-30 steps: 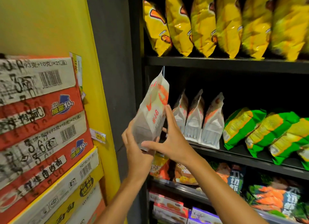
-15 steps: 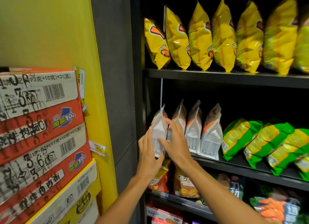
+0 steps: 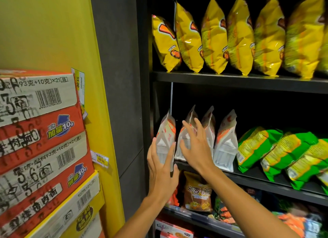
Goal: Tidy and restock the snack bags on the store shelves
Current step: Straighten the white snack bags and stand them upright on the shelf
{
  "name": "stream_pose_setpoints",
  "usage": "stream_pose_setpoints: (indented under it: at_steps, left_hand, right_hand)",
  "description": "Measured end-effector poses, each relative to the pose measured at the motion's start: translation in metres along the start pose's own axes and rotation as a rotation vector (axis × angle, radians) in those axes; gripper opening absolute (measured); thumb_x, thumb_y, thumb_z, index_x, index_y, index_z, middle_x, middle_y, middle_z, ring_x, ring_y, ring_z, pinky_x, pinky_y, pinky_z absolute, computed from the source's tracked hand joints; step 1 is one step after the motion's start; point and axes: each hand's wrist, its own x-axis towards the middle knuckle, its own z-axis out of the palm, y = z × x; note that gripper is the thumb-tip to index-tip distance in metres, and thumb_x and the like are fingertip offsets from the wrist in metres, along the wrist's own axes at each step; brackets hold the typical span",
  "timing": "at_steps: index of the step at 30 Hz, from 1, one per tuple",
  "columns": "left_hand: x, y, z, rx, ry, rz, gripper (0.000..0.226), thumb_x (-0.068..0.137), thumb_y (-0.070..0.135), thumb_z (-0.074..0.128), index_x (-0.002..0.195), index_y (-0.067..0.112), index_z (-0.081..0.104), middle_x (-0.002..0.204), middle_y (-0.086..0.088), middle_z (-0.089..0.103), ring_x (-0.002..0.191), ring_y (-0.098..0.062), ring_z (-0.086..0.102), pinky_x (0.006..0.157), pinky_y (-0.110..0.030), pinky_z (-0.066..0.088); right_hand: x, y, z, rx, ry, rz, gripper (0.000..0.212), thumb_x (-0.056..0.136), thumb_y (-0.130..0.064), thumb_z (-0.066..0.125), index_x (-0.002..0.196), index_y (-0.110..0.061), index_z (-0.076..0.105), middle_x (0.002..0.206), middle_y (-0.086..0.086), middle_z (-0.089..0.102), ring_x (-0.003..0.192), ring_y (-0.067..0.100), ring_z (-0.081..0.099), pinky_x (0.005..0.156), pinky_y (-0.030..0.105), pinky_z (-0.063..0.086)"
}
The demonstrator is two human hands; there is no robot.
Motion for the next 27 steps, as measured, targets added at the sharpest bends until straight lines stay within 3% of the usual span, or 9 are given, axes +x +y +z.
stream_pose_setpoints:
  at_steps: [2, 5, 10, 13, 15, 18, 20, 24, 27]
  left_hand:
    - [0.005, 0.0, 0.003, 0.01, -0.013, -0.015, 0.09, 0.087, 0.012, 0.073, 0.162, 0.032, 0.027, 0.171, -0.011, -0.008, 0.158, -0.031, -0.002, 0.122, -0.045, 0.022]
    - [0.017, -0.002, 0.008, 0.047, -0.064, 0.007, 0.093, 0.091, 0.016, 0.068, 0.165, 0.026, 0.012, 0.171, -0.008, -0.01, 0.159, -0.029, -0.003, 0.124, -0.048, 0.023]
    - [0.042, -0.007, 0.02, -0.016, -0.111, 0.003, 0.082, 0.097, 0.016, 0.063, 0.163, 0.018, 0.015, 0.17, -0.004, -0.005, 0.158, -0.024, 0.004, 0.118, -0.032, 0.025]
    - [0.059, -0.016, 0.025, -0.113, -0.162, -0.003, 0.075, 0.098, 0.015, 0.061, 0.161, 0.018, 0.02, 0.168, 0.002, 0.002, 0.153, -0.004, 0.006, 0.12, -0.026, 0.026]
    - [0.069, -0.022, 0.027, -0.178, -0.205, -0.034, 0.077, 0.098, 0.026, 0.062, 0.161, 0.019, 0.019, 0.166, 0.008, 0.004, 0.149, 0.004, 0.013, 0.118, -0.025, 0.032]
    - [0.077, -0.027, 0.028, -0.236, -0.242, -0.065, 0.088, 0.091, 0.051, 0.06, 0.162, 0.024, 0.016, 0.166, 0.015, 0.004, 0.149, -0.007, 0.026, 0.11, -0.029, 0.044]
    - [0.077, -0.03, 0.031, -0.254, -0.264, -0.039, 0.091, 0.09, 0.053, 0.061, 0.163, 0.029, 0.012, 0.167, 0.016, -0.002, 0.154, -0.013, 0.019, 0.114, -0.04, 0.046]
    - [0.077, -0.035, 0.037, -0.181, -0.333, 0.042, 0.095, 0.098, 0.038, 0.066, 0.157, 0.051, -0.007, 0.166, 0.018, -0.024, 0.155, -0.011, -0.023, 0.126, -0.051, 0.02]
    - [0.08, -0.04, 0.04, -0.137, -0.338, 0.048, 0.087, 0.101, 0.037, 0.06, 0.164, 0.034, 0.0, 0.167, 0.016, -0.025, 0.155, -0.012, -0.024, 0.126, -0.05, 0.022]
  right_hand:
    - [0.004, 0.003, 0.007, -0.104, -0.094, 0.022, 0.069, 0.1, -0.039, 0.059, 0.161, -0.035, 0.026, 0.173, 0.003, -0.002, 0.159, 0.024, 0.004, 0.119, 0.041, 0.033]
    - [0.006, 0.004, 0.011, -0.162, -0.154, 0.058, 0.075, 0.1, -0.045, 0.057, 0.163, -0.027, 0.021, 0.172, 0.008, 0.003, 0.159, 0.025, 0.003, 0.123, 0.047, 0.032]
    - [0.004, 0.007, 0.009, -0.16, -0.165, 0.023, 0.077, 0.099, -0.043, 0.054, 0.164, -0.021, 0.019, 0.172, 0.007, 0.009, 0.158, 0.023, 0.013, 0.12, 0.04, 0.033]
    - [0.002, 0.011, 0.007, -0.183, -0.159, -0.03, 0.076, 0.096, -0.039, 0.053, 0.162, -0.019, 0.021, 0.171, 0.008, 0.01, 0.155, 0.027, 0.023, 0.114, 0.039, 0.043]
    - [0.0, 0.012, 0.008, -0.189, -0.15, -0.047, 0.077, 0.094, -0.047, 0.043, 0.162, -0.019, 0.021, 0.172, 0.008, 0.006, 0.155, 0.027, 0.024, 0.113, 0.038, 0.044]
    - [-0.006, 0.016, 0.01, -0.159, -0.126, -0.055, 0.081, 0.091, -0.054, 0.035, 0.164, -0.022, 0.017, 0.173, 0.006, 0.0, 0.157, 0.025, 0.02, 0.115, 0.036, 0.043]
    - [-0.009, 0.02, 0.014, -0.142, -0.128, -0.06, 0.081, 0.095, -0.047, 0.046, 0.165, -0.025, 0.012, 0.173, 0.004, -0.008, 0.159, 0.023, 0.014, 0.116, 0.035, 0.042]
    - [-0.01, 0.021, 0.02, -0.135, -0.152, -0.059, 0.085, 0.096, -0.034, 0.052, 0.165, -0.028, 0.003, 0.171, 0.0, -0.022, 0.16, 0.022, 0.0, 0.123, 0.037, 0.034]
    - [-0.011, 0.018, 0.018, -0.118, -0.162, -0.065, 0.084, 0.098, -0.03, 0.05, 0.165, -0.031, -0.001, 0.17, 0.001, -0.025, 0.16, 0.022, -0.011, 0.125, 0.042, 0.029]
